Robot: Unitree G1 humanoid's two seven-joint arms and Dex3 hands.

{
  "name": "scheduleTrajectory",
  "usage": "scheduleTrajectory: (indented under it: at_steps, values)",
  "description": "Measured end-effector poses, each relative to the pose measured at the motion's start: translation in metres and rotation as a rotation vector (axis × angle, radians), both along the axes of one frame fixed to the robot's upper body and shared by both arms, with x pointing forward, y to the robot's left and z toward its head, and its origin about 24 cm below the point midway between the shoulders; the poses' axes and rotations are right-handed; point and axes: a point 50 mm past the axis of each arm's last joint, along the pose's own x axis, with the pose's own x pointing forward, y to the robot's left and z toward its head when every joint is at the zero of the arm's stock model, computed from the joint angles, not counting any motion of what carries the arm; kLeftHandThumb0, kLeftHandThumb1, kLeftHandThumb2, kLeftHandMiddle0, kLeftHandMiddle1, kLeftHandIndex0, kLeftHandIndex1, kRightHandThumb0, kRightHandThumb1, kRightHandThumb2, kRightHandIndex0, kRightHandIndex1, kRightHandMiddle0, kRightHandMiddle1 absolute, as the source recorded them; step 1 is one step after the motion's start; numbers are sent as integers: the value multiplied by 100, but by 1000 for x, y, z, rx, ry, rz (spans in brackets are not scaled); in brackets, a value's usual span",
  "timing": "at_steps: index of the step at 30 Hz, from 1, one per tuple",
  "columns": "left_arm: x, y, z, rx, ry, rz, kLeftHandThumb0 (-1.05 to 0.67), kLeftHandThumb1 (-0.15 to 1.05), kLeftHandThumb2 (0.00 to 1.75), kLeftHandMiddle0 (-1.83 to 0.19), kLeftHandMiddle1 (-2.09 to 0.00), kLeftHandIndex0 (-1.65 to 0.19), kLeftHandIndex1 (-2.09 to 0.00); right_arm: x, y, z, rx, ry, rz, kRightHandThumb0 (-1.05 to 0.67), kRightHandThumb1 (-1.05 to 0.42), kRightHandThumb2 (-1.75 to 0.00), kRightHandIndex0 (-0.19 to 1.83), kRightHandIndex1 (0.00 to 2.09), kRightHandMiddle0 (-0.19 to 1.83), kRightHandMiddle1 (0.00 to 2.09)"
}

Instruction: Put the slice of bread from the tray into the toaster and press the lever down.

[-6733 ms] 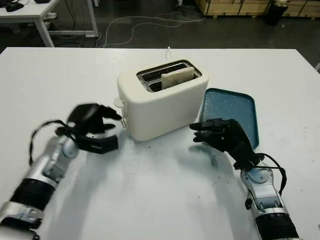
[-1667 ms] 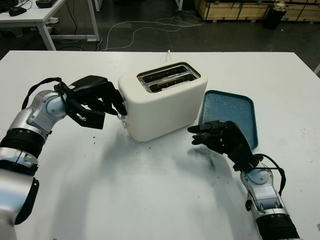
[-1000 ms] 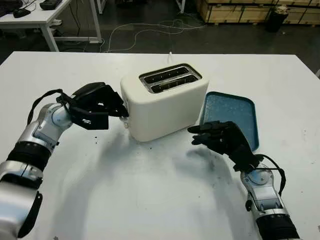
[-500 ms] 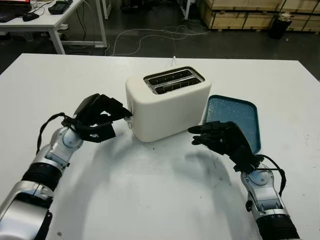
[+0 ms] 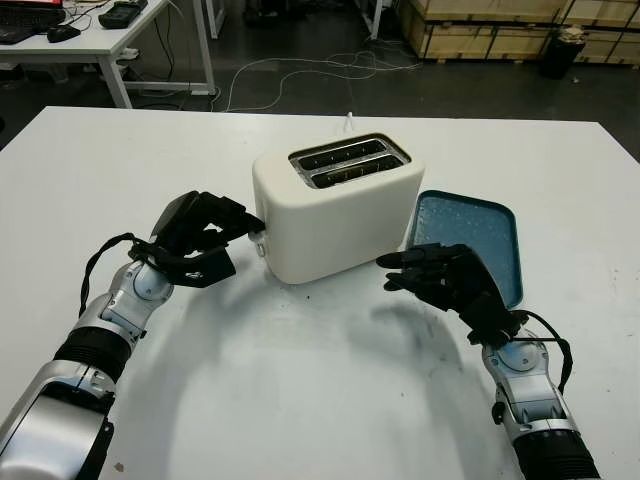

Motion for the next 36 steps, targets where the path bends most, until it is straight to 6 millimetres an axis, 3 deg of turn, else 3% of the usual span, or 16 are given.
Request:
scheduleTrajectory:
  at_steps: [7,11,20,36]
  values:
    - [-1,-2,3,6,-8,1,-15,92,10,-97,-52,-110,-2,0,0,0,0,0,0,-46,-89,0,117,45,118,0]
    - [-6,-7,10,7,-47,-32,-17,92,8,-87,-86,-113,-2,0,0,0,0,-1,0,-46,-89,0,117,45,118,0]
    - [-14,2,35,115,-107,-79,-12,89,1,-92,-103,-118,-4,0,0,0,-1,-1,1,-46,-89,0,117,43,118,0]
    - [-13,9,58,136,-197,-45,-16,91,0,-89,-117,-119,-3,0,1,0,-2,-1,9,-47,-88,0,118,43,118,0]
